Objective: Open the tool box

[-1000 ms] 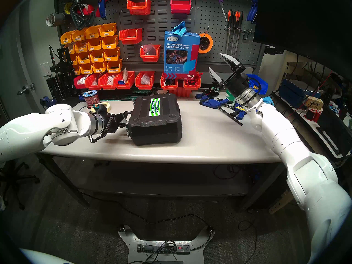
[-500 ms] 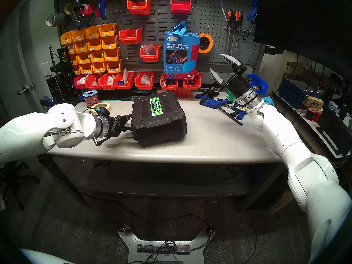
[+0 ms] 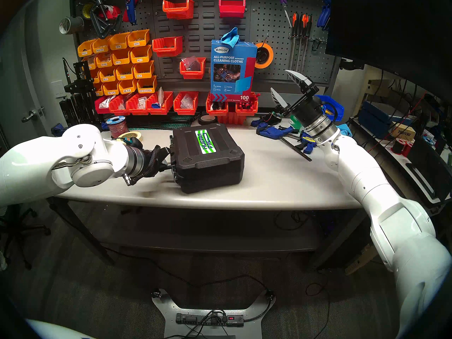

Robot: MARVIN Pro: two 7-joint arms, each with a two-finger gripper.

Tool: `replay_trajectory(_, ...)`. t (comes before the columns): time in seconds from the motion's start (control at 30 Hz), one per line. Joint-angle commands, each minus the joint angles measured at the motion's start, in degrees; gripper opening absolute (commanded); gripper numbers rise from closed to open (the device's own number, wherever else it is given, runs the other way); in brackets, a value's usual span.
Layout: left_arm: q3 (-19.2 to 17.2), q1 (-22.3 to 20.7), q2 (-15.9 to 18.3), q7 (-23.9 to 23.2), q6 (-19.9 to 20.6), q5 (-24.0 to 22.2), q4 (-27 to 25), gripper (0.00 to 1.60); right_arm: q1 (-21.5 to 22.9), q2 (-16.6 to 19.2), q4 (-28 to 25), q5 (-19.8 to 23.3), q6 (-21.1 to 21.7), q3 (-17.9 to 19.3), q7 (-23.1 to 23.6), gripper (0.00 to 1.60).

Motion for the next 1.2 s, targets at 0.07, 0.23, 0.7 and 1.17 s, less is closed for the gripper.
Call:
replay_trajectory(0.07,-2.07,-1.69,-2.13,2.01,-0.80,-2.74,-2.50,0.00,0.12,0.54,-0.53,0.22,0.11,0.45,0.84,1.60)
replay_trajectory(0.23,-3.01,-2.09,-3.59,4.08,-1.65,-5.01,-3.51,0.00,-0.05,0.75,-0.54,0.35,-0.03,0.53,0.97,1.60)
replay_trajectory(0.7,-5.08,-3.41,-7.12,9.54,-5.43,-7.40,-5.21,0.00,-1.60,1.98,-2.12,1.41,-0.81,0.94,0.62,1.60)
replay_trajectory(1.17,-4.30,-2.83,-9.36,13.31,-7.92,-5.93,-1.19,0.00,-1.80,2.38,-2.06,2.62,-0.35,0.79,-0.36,1.60)
